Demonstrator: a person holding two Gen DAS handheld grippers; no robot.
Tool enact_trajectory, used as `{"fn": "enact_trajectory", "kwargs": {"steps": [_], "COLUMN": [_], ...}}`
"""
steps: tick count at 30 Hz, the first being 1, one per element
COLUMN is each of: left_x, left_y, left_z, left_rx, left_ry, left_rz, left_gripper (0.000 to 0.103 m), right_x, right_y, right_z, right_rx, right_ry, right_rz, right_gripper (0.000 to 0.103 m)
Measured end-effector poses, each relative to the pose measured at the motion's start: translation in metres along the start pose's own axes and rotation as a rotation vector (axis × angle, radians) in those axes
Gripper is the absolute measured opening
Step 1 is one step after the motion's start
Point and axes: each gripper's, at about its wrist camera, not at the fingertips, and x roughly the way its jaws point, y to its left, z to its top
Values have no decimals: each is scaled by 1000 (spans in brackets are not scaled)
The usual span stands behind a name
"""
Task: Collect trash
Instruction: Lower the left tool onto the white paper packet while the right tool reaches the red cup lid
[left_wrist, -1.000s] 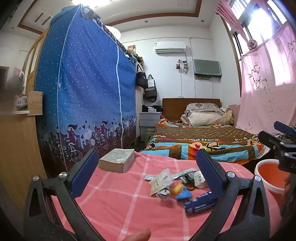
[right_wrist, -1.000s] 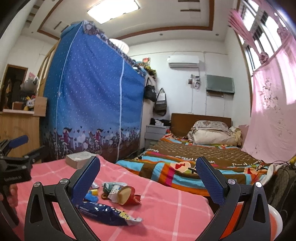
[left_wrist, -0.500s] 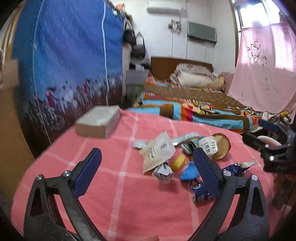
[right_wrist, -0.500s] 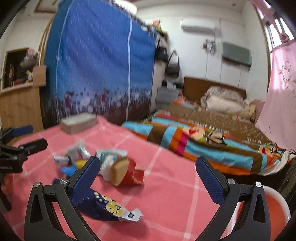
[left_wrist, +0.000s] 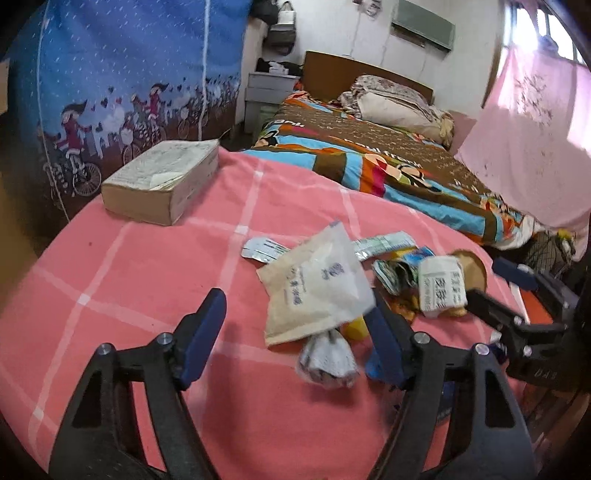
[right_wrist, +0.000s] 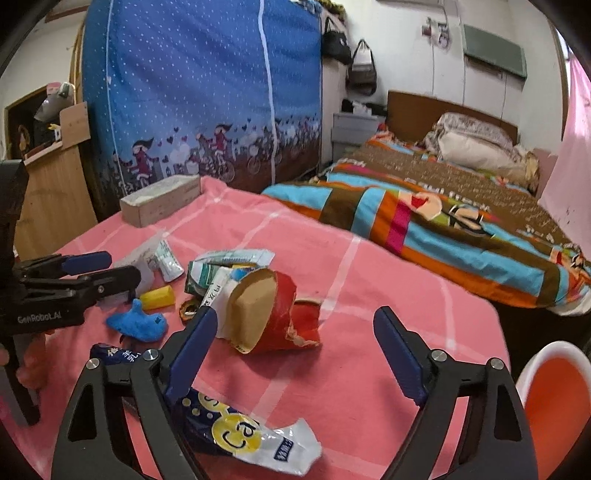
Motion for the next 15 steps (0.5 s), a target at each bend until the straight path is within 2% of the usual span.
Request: {"fn": "enact_trajectory", "kwargs": {"steps": [4,6,7,9,10,13,15], "left_x": [8,13,14,13,11,8,6], "left_y": [9,8,8,9,9,11,12], "left_z": [4,4,3,4,4,4,4], "left_rx": [-48,-54,-55,-59,-67,-79,-81], "left_ry": [32,58,63,62,58,55,48], "left_rz": [-32,-45,-50,-66,-85,-101,-95], "left_gripper": [78,77,73,64,56,41,36], "right_x": [9,13,15,17,17,15,13], "right_y": [-5,-7,-8,-9,-9,-9,-11], "right_z": [0,-1,-2,-3,-5,-6,-8], "right_rx": [41,68,77,91,97,108,122], "right_ry": [41,60,67,84,91,88,84], "right_rz": [22,45,56,86,104,122,134], "right_gripper": [86,79,76,62,60,51,47]}}
